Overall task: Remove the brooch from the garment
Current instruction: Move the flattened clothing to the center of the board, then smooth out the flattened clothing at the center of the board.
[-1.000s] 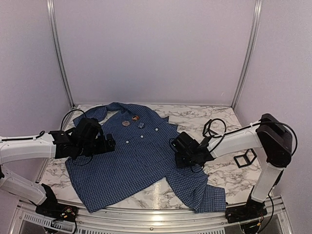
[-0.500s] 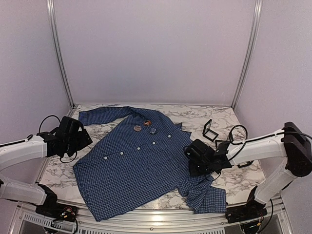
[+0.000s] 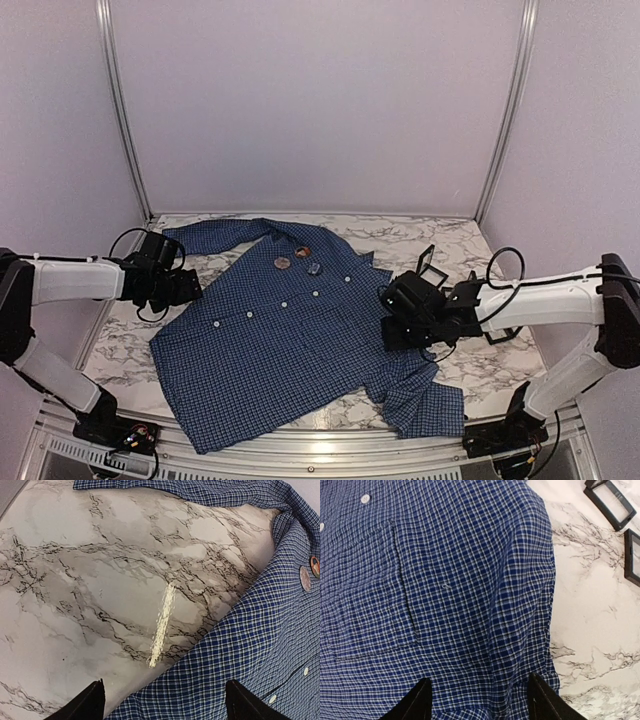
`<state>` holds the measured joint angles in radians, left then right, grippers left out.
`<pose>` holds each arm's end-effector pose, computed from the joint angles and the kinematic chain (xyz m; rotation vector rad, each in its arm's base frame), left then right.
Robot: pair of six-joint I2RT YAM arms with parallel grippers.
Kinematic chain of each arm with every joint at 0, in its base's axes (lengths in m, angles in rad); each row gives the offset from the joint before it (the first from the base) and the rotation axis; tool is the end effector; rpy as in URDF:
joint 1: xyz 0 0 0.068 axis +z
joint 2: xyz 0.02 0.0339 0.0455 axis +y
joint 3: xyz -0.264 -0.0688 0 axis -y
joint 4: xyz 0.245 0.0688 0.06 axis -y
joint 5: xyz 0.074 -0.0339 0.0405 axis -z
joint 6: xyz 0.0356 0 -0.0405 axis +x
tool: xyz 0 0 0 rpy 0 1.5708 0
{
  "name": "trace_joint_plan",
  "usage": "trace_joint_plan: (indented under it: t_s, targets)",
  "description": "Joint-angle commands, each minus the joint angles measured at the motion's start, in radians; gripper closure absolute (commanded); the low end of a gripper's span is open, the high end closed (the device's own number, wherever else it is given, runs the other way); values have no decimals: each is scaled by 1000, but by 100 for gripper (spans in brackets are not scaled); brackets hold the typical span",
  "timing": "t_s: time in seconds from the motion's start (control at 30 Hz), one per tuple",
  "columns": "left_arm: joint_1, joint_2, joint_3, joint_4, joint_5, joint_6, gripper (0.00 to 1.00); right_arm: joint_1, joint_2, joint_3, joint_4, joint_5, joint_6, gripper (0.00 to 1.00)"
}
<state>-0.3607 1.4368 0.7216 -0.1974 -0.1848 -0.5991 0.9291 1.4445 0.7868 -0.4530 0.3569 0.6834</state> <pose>0.2603 -0.0912 0.1735 -0.3713 2.4429 -0.1864 0.1686 0.2048 0.1769 -0.2071 2.5630 0.1135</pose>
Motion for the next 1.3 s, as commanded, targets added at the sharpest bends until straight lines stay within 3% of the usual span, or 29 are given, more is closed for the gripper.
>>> trace_joint_plan:
  t_s: [0.0, 0.5, 0.6, 0.77, 0.9, 1.07, 1.27]
  targets:
    - [6, 76, 55, 43, 82, 96, 15, 19, -20, 97, -36, 36, -34, 34]
    - [26, 240, 124, 85, 204, 145, 27, -7, 212, 163, 183, -36, -146, 30]
    - [26, 262, 139, 78, 244, 157, 39, -13, 245, 148, 206, -47, -140, 30]
    - [27, 240, 150, 67, 267, 166, 77, -13, 286, 133, 216, -50, -128, 31]
    - [13, 189, 184, 25, 256, 178, 93, -12, 299, 121, 217, -52, -119, 31]
    - [-103, 142, 267, -70, 160, 190, 98, -10, 309, 117, 214, -52, -112, 31]
    - [-338, 179, 285, -100, 51, 102, 97, -10, 313, 113, 212, -54, -101, 32]
